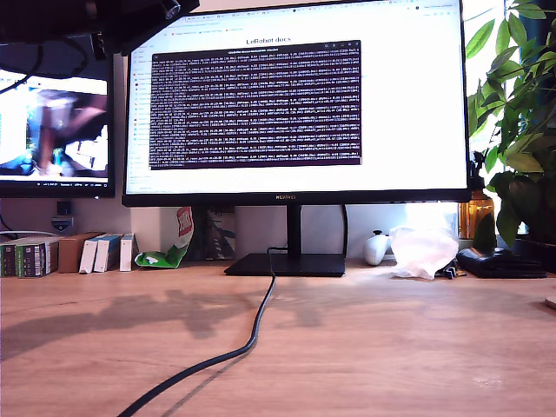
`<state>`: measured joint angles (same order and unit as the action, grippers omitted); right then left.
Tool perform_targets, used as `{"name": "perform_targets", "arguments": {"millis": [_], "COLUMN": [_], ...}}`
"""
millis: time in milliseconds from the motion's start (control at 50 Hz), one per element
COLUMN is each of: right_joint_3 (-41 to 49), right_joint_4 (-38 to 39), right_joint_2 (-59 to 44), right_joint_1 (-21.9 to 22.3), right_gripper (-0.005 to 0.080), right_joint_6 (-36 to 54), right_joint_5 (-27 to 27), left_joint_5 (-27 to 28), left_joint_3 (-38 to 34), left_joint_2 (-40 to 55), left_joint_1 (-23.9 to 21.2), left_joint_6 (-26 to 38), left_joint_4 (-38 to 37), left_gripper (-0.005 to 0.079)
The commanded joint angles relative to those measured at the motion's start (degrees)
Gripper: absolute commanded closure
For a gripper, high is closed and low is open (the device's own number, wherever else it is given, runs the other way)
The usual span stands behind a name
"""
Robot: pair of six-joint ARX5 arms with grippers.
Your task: Pick the metallic laser pointer with your right arm, pass it to your left arm, then place it down to the left side of the table
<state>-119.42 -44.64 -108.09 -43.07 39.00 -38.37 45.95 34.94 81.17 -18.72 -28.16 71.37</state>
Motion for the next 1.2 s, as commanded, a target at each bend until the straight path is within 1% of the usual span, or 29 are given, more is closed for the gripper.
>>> {"name": "perform_targets", "arguments": {"millis": [0,60,100,260,360,440,480,540,680,760,860,1020,1180], "right_joint_3": [-0.50,-0.50,-0.50,-0.50,-0.50,-0.50,-0.50,-0.50,-0.50,-0.50,-0.50,-0.50,-0.50], "right_joint_4": [0.26,0.13,-0.04,-1.05,-1.27,-1.27,-1.25,-1.25,-1.27,-1.29,-1.29,-1.05,-1.51], "right_joint_2": [1.51,1.51,1.51,1.51,1.51,1.51,1.51,1.51,1.51,1.51,1.51,1.51,1.51], "right_joint_1": [0.35,0.57,0.76,0.83,0.83,0.81,0.81,0.81,0.76,0.66,0.39,0.48,2.40], "right_gripper": [0.0765,0.0765,0.0765,0.0765,0.0765,0.0757,0.0734,0.0676,0.0469,0.0402,0.0370,0.0371,0.0372], "right_joint_6": [-0.26,-0.28,-0.31,-0.31,-0.59,-0.68,-0.68,-0.74,-1.75,-1.77,-2.25,-2.40,-2.40], "right_joint_5": [-0.02,-0.02,-0.02,-0.04,-0.07,-0.07,-0.07,-0.09,-0.09,-0.09,-0.09,0.22,2.03], "left_joint_5": [-0.17,-0.31,-0.35,-2.62,-3.61,-3.54,-3.56,-3.54,-3.61,-4.13,-4.72,-4.83,-3.89], "left_joint_3": [0.44,0.44,0.44,0.44,0.44,0.44,0.44,0.44,0.44,0.44,0.44,0.44,0.44], "left_joint_2": [0.66,0.66,0.66,0.63,0.63,0.66,0.63,0.63,0.66,0.63,0.63,0.63,0.63], "left_joint_1": [-0.15,-0.15,-0.13,0.15,0.24,0.22,0.22,0.22,0.22,0.24,0.98,2.82,5.88], "left_joint_6": [-0.33,-0.33,-0.33,-0.31,0.09,0.11,0.13,0.15,1.22,1.66,2.49,3.13,3.65], "left_joint_4": [0.61,0.63,0.66,0.57,0.61,0.46,0.22,0.20,0.20,0.20,-0.02,-2.36,-4.13], "left_gripper": [0.0509,0.0513,0.0536,0.0701,0.0768,0.0767,0.0767,0.0767,0.0767,0.0767,0.0767,0.0767,0.0767]}}
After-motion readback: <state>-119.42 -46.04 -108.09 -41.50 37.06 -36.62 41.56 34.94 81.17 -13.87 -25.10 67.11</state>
